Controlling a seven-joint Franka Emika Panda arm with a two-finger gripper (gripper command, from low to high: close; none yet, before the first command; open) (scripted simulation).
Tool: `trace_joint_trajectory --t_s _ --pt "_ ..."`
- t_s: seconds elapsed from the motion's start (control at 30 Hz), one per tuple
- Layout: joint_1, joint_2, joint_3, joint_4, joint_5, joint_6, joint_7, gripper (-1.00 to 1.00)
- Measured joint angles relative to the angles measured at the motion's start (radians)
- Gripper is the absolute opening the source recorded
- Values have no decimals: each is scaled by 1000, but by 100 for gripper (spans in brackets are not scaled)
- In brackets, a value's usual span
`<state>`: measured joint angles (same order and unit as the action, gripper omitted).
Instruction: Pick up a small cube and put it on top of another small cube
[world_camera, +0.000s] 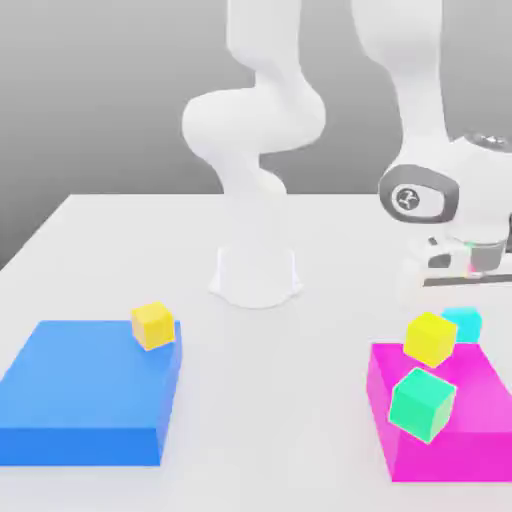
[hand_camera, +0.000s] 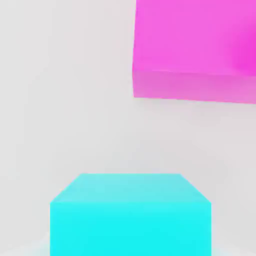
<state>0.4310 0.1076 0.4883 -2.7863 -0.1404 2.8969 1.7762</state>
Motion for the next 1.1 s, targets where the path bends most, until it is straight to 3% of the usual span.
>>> trace_joint_trajectory --t_s 0.17,0.43,0.77,0.93,0.97,1.1 --pt "-8 -62 19 -10 61 -56 -61 -100" --pt "-51 -118 -20 153 -47 -251 -308 -100" --pt "-305 -192 -191 364 151 -547 -239 -100" --pt "-319 -93 -195 333 130 -428 -154 -100" --pt "-318 -67 -195 324 120 -394 -146 100" --pt "-318 -67 -195 324 120 -394 -146 100"
